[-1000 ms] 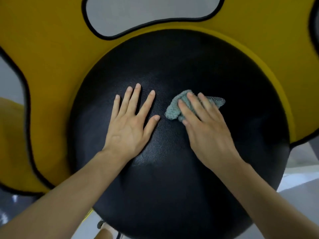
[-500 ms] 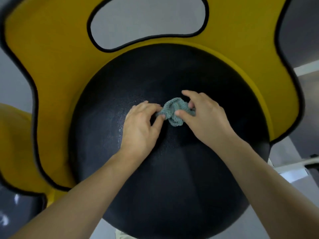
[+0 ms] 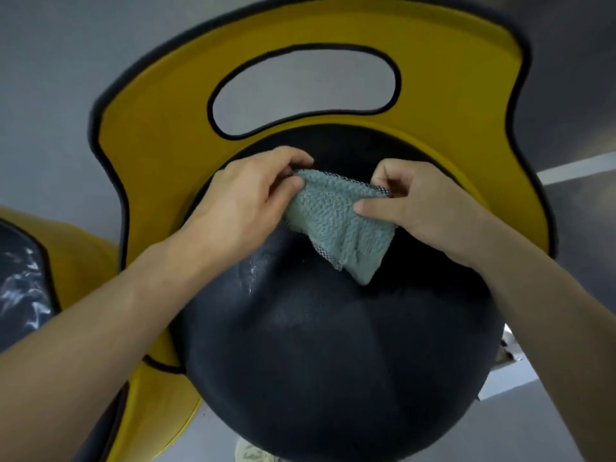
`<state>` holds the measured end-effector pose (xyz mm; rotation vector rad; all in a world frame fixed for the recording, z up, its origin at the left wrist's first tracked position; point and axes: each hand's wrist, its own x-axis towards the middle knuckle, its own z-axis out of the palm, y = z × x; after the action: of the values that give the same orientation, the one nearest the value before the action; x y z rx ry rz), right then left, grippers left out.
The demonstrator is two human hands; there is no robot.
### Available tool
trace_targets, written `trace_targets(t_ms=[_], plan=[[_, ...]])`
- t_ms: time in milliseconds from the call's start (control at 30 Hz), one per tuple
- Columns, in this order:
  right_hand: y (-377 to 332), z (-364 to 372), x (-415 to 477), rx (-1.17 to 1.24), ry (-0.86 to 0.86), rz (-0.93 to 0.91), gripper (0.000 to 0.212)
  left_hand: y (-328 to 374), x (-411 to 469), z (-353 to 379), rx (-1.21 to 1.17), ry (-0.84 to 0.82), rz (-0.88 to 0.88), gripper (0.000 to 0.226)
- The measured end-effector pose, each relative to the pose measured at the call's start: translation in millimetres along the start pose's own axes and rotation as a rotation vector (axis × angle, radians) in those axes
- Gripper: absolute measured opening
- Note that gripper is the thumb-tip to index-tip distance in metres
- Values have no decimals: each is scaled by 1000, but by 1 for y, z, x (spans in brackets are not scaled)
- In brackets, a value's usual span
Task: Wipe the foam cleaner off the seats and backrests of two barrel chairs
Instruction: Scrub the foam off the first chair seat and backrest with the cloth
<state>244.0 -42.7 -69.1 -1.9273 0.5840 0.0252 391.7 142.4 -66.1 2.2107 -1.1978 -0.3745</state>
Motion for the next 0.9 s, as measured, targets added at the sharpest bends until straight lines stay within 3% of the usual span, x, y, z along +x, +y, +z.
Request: trace_targets(t_ms=[67, 133, 200, 267, 400, 467, 533, 600, 733, 833, 900], plan=[[-5, -3, 5, -72, -46, 21, 38, -2, 10, -3, 32, -9, -10, 19], [-9, 1, 9, -48, -160, 66, 39, -5, 17, -1, -97, -31, -74, 12], [-10, 7, 9, 51, -260, 107, 41, -9, 22, 3, -204, -29, -104, 11], [-8, 13, 10, 186, -254, 133, 41, -11, 23, 6, -239, -42, -94, 14], [-2, 17, 18, 479, -251, 226, 14, -7, 25, 4, -291, -111, -13, 10], [-2, 16, 22, 454, -383, 242, 34, -3, 26, 1, -266, -144, 16, 10], [-5, 12, 24, 342, -421, 208, 26, -2, 29, -7, -230, -152, 17, 10], [-9, 6, 25, 215, -277, 159, 9, -5, 32, -19, -170, -138, 7, 10], [-14, -13, 23, -82, 94, -27, 10, -11, 38, -43, 30, -165, -16, 20], [-23, -25, 11, -364, 290, -240, 8, -6, 38, -55, 107, -67, 99, 20], [-26, -27, -5, -513, 383, -353, 17, -4, 31, -62, 164, 45, 216, 16]])
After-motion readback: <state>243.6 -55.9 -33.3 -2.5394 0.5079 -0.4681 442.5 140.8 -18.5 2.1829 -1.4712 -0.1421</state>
